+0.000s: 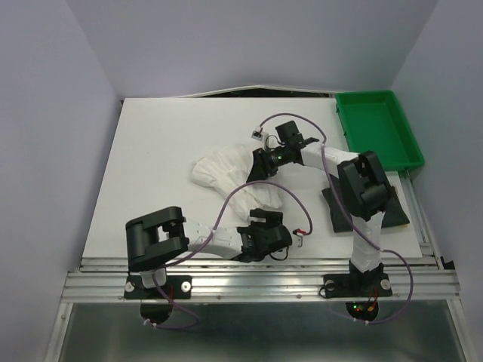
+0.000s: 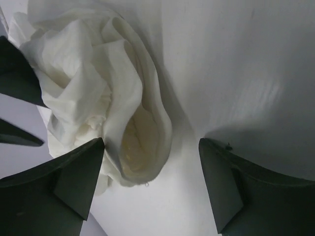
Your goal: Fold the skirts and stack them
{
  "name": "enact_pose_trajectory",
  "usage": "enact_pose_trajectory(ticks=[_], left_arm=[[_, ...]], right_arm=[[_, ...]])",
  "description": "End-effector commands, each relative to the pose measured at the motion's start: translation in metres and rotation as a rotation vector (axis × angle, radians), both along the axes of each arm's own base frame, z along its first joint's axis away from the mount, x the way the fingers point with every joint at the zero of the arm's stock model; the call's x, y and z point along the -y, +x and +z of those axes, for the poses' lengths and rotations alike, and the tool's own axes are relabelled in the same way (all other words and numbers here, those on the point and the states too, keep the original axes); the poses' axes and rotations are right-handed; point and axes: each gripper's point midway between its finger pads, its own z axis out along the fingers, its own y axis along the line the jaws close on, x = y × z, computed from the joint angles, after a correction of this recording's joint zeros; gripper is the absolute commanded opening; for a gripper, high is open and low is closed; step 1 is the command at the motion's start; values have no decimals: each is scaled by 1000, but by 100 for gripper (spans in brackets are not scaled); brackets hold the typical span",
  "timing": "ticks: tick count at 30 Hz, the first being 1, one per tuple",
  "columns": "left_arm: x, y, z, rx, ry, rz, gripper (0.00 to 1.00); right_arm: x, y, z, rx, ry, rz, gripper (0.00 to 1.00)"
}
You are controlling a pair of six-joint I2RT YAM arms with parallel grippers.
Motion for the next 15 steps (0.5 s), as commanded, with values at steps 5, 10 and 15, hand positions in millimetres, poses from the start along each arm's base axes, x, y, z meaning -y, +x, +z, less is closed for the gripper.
enact_pose_trajectory(ticks=[5,10,15], left_arm=[[-5,21,-2,-15,-36,107,38],[-6,9,33,-71,-103,56,0],[-7,-21,83,-169,-213,-122,0]], right_arm=[[4,-5,-62,-13,-72,50,51],[12,-22,-70,-57,-86,56,44],[17,-55,-51,-58,-89,71,44]])
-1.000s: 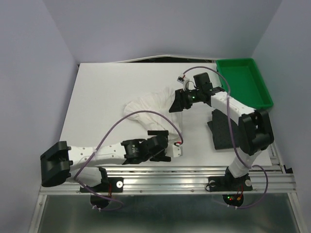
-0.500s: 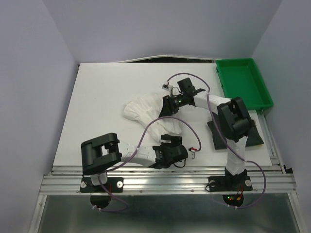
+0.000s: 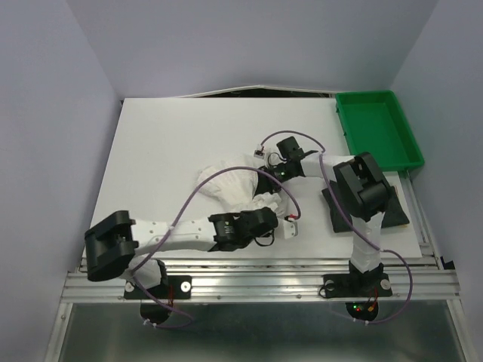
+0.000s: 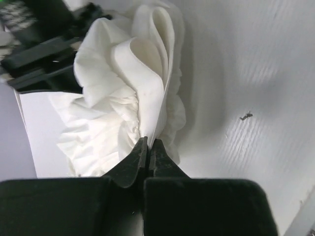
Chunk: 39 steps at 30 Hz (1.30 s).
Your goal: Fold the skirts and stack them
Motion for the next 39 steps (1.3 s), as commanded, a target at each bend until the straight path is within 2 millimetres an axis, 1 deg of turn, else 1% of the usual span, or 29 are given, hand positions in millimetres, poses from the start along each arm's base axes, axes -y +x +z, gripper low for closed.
enact_pose_trajectory(ticks=[1,2,3,4,6,7,8,9,11,13,14,15,16,18,19,20,21,22,23,25,26,27,30,31,33,34,36,37,39], left_arm=[[-1,-28,38,-74,-99,-138,0],[-3,-35,39,-102,-107,-161,0],[-5,-38,37,-115,-106,-164,0],[-7,-46,31,-149,-101,-186,0],[-10,-53,24,-188,-96,-198,0],[-8,-57,23,-207,-103,-211,0],[-6,-60,24,-219,-115,-213,0],[-6,-61,24,-223,-117,-217,0],[-1,-65,29,-249,-142,-221,0],[0,-70,34,-276,-160,-231,0],[-1,-72,34,-289,-158,-237,0],[-2,-74,34,-299,-156,-241,0],[-1,-79,37,-318,-168,-260,0],[-3,-82,37,-331,-166,-270,0],[-2,-86,38,-347,-177,-292,0],[-2,-87,40,-350,-186,-295,0],[-3,-87,42,-352,-188,-298,0],[-3,-85,46,-353,-205,-294,0],[-4,-82,49,-351,-215,-288,0],[-4,-74,57,-343,-241,-271,0],[-4,-70,62,-345,-256,-264,0],[-7,-55,68,-333,-272,-225,0],[-11,-28,74,-315,-274,-172,0],[-13,-12,76,-307,-280,-138,0],[-17,7,79,-285,-291,-98,0],[-18,13,75,-289,-282,-83,0],[-19,27,78,-262,-297,-64,0],[-24,39,75,-254,-290,-41,0],[-27,51,75,-236,-298,-22,0]], right_arm=[[1,-13,29,66,-2,11,45],[0,-7,37,95,-6,-3,48],[-3,1,48,125,0,-14,56],[-11,18,70,176,25,-34,58],[-21,36,90,219,54,-42,62],[-26,43,99,209,71,-55,63],[-35,56,112,232,100,-48,63],[-40,62,117,236,116,-45,64],[-47,71,117,231,130,-41,65],[-54,84,110,223,136,-42,67],[-58,90,97,214,132,-42,69],[-58,92,98,226,135,-44,69],[-60,97,81,211,122,-44,70],[-62,102,62,196,104,-43,70],[-62,102,45,172,87,-39,70],[-61,100,36,154,81,-33,69],[-64,92,30,137,85,-12,67],[-60,85,14,110,68,-4,66],[-63,76,7,97,60,13,65],[-60,63,-3,89,45,44,58],[-55,54,-11,68,31,51,56],[-56,44,-12,49,32,67,53],[-48,26,-12,16,41,87,49],[-48,22,-12,3,46,88,47],[-45,14,-14,-23,51,95,44],[-44,11,-13,-32,55,98,43],[-45,3,-11,-36,61,112,41],[-45,2,-10,-35,65,114,41],[-44,0,-8,-35,72,119,41]])
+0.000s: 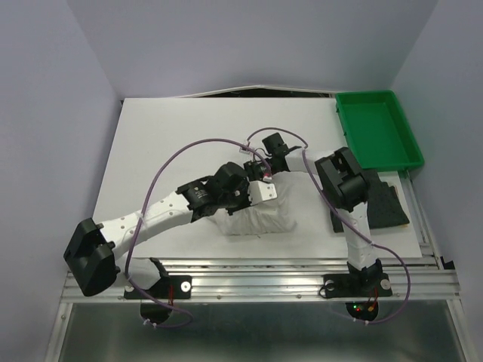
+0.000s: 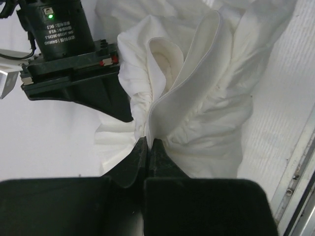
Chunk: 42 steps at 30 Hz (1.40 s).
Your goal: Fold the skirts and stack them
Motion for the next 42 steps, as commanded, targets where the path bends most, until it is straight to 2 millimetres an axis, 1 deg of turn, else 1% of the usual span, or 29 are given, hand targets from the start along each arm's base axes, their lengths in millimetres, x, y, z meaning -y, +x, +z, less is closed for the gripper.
enact_pose_trajectory(ticks=[1,2,4,6,8,11,13,14,15,16,18,19,20,21,23,24,25,26,28,29,30,31,33,34,35,36,38,39,42], left_arm=[[4,31,19,76,-45,18,0],[1,43,18,90,-43,44,0],[-2,53,15,105,-44,76,0],[-7,70,14,140,-52,122,0],[-10,78,10,160,-44,147,0],[-4,85,10,189,-64,142,0],[-2,84,9,179,-66,133,0],[0,80,7,163,-68,116,0],[0,79,8,162,-71,111,0],[1,77,9,160,-76,104,0],[-1,72,9,153,-80,90,0],[-2,70,9,152,-79,87,0],[-3,68,11,152,-86,81,0],[-4,66,11,151,-83,76,0],[-7,64,11,152,-80,73,0],[-8,64,11,158,-76,73,0],[-9,64,11,159,-70,75,0],[-9,64,11,160,-67,75,0],[-9,66,14,167,-70,76,0],[-8,67,16,173,-72,78,0],[-7,68,17,175,-72,78,0],[-6,70,19,182,-74,80,0],[-4,74,20,188,-76,87,0],[-4,78,20,191,-76,94,0],[-3,82,18,191,-68,99,0],[-4,86,17,194,-67,109,0],[-5,96,9,199,-45,133,0],[-4,100,9,204,-46,136,0],[-4,112,4,216,-39,148,0]], right_arm=[[3,-16,0,6,-17,27,40],[2,-18,1,0,-12,30,40],[2,-18,3,0,-6,33,38],[3,-20,3,-2,-3,36,38],[3,-20,1,-5,-5,37,38],[-1,-21,0,-11,-14,39,39],[-3,-12,6,26,-25,20,46],[-7,-1,14,54,-32,-3,48],[-3,4,13,50,-43,-23,52],[-8,14,24,80,-27,-30,62],[-1,35,36,77,-26,-88,71],[-6,46,46,108,-14,-99,72],[-3,56,51,117,-11,-123,72],[-5,61,56,130,-10,-132,73],[1,84,63,150,-9,-181,67],[0,87,63,151,-11,-190,62],[-1,92,62,160,-22,-203,53],[-1,94,61,157,-22,-206,49],[-2,95,48,125,-36,-216,44],[-3,94,45,103,-38,-218,43],[-1,90,32,66,-54,-224,43],[-1,90,25,60,-56,-228,38],[2,83,5,20,-82,-226,33],[3,80,-1,2,-85,-222,28],[3,76,-6,-21,-89,-219,26],[5,68,-15,-60,-91,-206,21],[6,60,-20,-96,-90,-196,15],[6,54,-21,-120,-78,-180,10],[9,43,-30,-159,-82,-163,3]])
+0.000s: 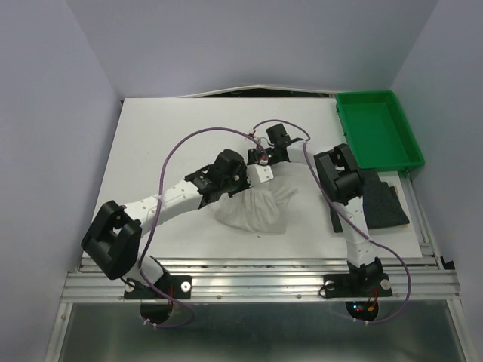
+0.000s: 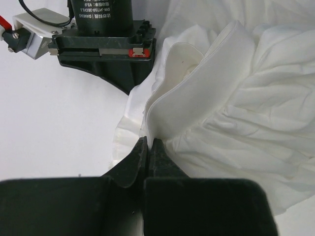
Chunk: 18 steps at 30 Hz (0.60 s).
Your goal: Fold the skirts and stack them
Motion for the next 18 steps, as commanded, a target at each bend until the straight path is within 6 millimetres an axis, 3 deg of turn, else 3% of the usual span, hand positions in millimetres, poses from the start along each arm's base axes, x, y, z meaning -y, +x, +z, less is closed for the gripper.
enact_pose_trajectory(ticks=[1,9,13,15,17,18], left_arm=[[10,33,27,118,-51,27,0],[3,63,-5,143,-24,112,0],[4,68,-23,144,-9,112,0],[5,68,-37,123,8,103,0],[6,65,-51,92,24,89,0],[4,61,-59,70,43,82,0]], right_arm=[[5,-19,-24,-61,-20,24,3],[7,-22,-24,-69,-26,35,3],[8,-21,-27,-64,-38,36,3],[9,-17,-30,-45,-62,30,4],[10,-3,-30,1,-116,-11,8],[21,13,-30,20,-145,-58,10]])
